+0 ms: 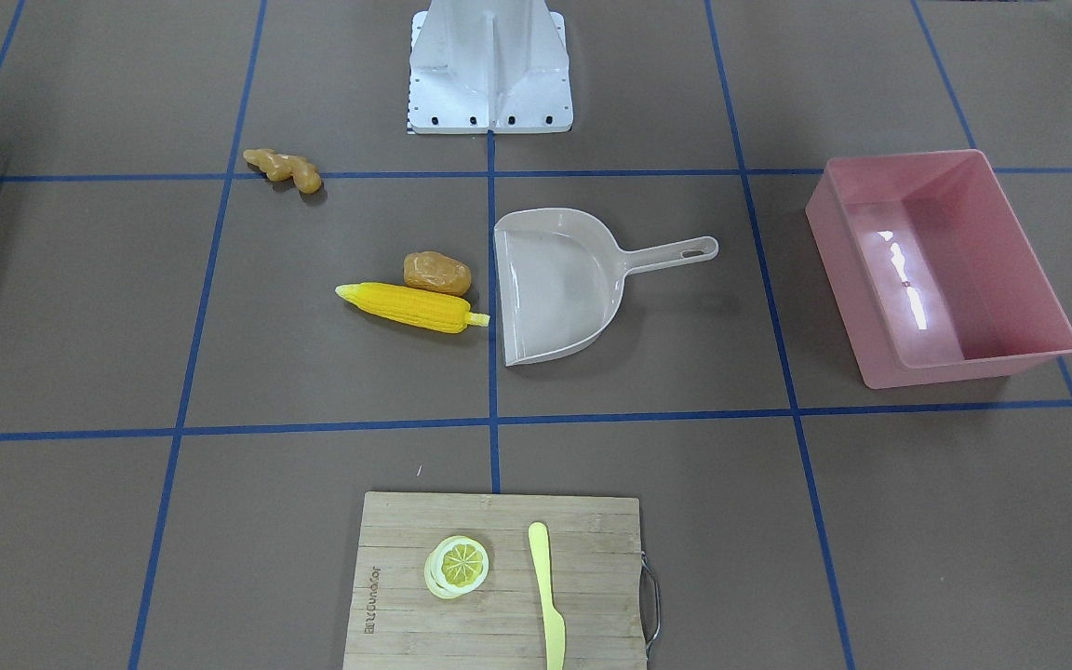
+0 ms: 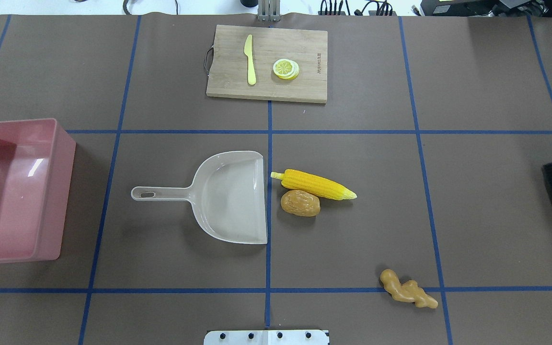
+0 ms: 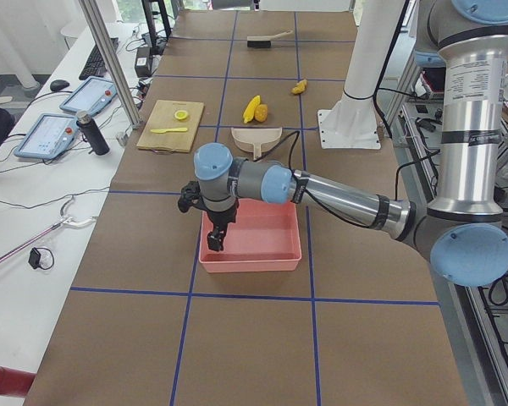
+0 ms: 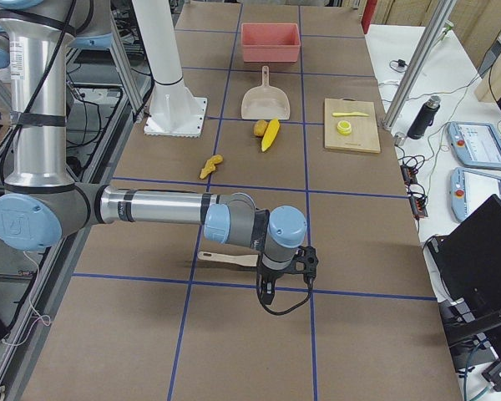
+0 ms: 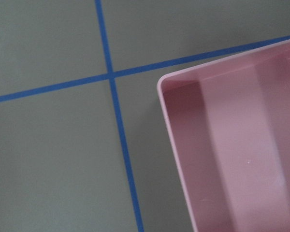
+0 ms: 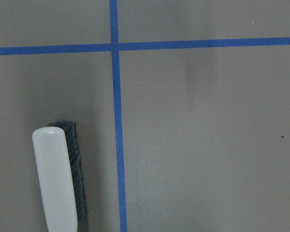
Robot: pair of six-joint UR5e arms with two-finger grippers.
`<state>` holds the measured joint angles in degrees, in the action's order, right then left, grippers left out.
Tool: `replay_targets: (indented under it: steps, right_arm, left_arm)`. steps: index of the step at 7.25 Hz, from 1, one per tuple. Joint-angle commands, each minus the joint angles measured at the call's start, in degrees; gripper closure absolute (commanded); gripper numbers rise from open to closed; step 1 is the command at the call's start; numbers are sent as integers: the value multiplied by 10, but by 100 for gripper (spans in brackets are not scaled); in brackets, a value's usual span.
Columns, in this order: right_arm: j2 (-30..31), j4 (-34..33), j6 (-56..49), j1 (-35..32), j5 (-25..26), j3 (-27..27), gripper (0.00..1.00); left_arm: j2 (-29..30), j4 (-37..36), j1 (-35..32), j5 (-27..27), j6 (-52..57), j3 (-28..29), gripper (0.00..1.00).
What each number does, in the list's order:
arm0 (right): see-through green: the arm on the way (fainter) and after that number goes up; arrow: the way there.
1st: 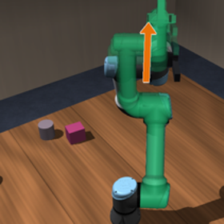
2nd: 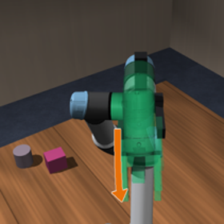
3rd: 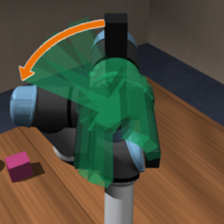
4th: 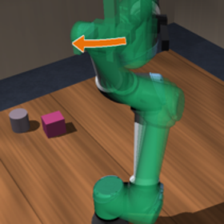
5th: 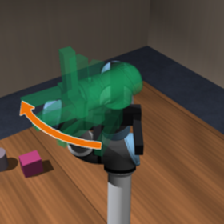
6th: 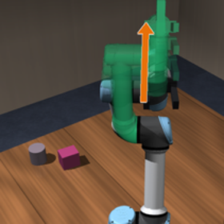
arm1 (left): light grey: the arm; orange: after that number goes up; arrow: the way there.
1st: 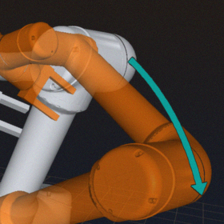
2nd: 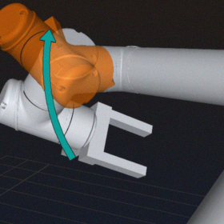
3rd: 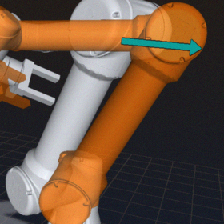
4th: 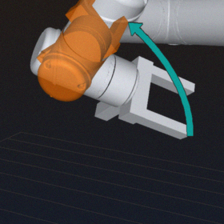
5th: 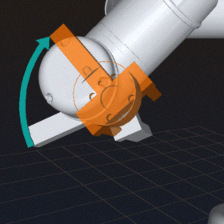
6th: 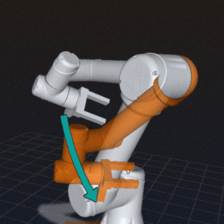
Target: Sweep and dump trash into bin
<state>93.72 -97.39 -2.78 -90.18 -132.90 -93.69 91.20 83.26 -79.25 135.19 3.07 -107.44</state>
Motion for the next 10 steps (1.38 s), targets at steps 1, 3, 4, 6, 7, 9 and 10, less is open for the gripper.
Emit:
replay_targets:
  steps: [1, 3, 4, 6, 7, 9, 10]
  right_arm:
    - [4, 1, -13, -5, -3, -8, 0]
    - [10, 0, -13, -4, 2, -8, 0]
    - [9, 0, -10, -4, 2, -8, 0]
    - [9, 0, -6, -4, 0, -6, 0]
    - [9, 0, -6, -3, 0, -7, 0]
    - [25, 1, -3, -2, -3, -11, 0]
    - [43, -1, 8, 13, -2, -52, 0]
  left_arm:
    - [104, 1, 100, -4, -60, 6, 2]
    - [178, 1, 158, -7, -58, 8, 2]
    - [204, 3, 183, -20, -56, 11, 2]
    - [227, 18, 201, -32, -54, 11, 2]
    - [223, 63, 204, -31, -53, 11, 2]
    - [220, 108, 213, -26, 48, 7, 2]
    - [219, 147, 216, -25, 106, 6, 2]
